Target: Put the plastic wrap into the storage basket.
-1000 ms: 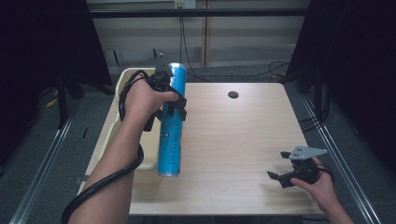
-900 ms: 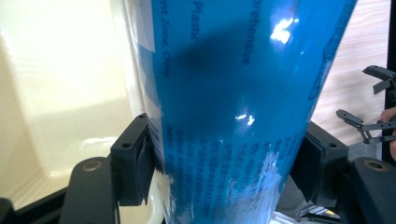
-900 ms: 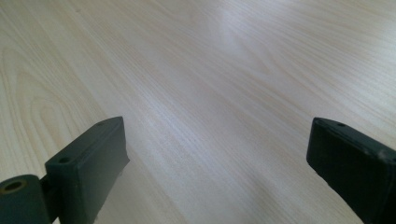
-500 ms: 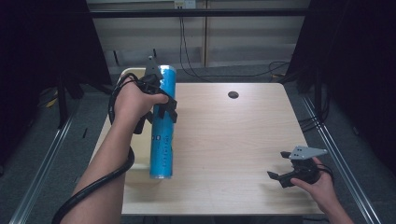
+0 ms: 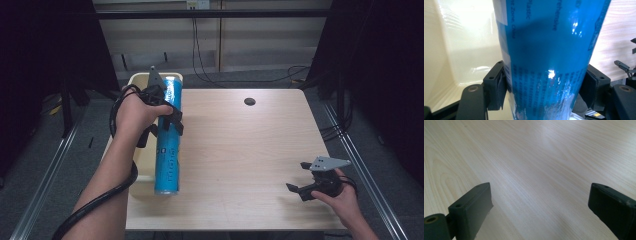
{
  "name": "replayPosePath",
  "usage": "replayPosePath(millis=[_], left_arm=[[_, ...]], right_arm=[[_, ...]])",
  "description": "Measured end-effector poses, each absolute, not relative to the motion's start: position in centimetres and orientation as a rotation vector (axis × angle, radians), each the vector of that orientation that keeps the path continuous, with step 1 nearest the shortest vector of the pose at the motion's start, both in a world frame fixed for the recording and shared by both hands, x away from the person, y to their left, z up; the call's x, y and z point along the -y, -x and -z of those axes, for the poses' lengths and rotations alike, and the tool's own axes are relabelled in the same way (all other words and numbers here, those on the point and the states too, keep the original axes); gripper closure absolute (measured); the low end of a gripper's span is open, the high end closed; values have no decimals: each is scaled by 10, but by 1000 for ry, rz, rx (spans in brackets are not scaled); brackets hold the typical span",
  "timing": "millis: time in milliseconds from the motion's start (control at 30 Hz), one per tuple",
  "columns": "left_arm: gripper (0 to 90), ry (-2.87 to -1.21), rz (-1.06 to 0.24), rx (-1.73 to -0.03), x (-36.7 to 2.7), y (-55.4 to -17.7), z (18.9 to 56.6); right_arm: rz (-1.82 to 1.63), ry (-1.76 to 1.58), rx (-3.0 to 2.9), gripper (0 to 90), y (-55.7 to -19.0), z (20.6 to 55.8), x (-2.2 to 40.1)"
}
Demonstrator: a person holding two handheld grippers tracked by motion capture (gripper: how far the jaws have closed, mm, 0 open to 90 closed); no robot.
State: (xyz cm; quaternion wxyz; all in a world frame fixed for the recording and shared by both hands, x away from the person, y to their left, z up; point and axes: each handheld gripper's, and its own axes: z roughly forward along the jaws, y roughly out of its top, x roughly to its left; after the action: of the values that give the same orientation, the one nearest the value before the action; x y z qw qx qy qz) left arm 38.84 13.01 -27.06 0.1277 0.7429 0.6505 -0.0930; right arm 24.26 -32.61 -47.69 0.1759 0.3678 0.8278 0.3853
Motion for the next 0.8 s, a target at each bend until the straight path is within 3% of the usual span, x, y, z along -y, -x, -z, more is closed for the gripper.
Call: replayPosePath(millis=[800], left_arm=[[321, -2101, 269, -1956, -149, -388, 278]], right_arm=[[-1110, -1044, -2341, 52, -242, 476, 326]])
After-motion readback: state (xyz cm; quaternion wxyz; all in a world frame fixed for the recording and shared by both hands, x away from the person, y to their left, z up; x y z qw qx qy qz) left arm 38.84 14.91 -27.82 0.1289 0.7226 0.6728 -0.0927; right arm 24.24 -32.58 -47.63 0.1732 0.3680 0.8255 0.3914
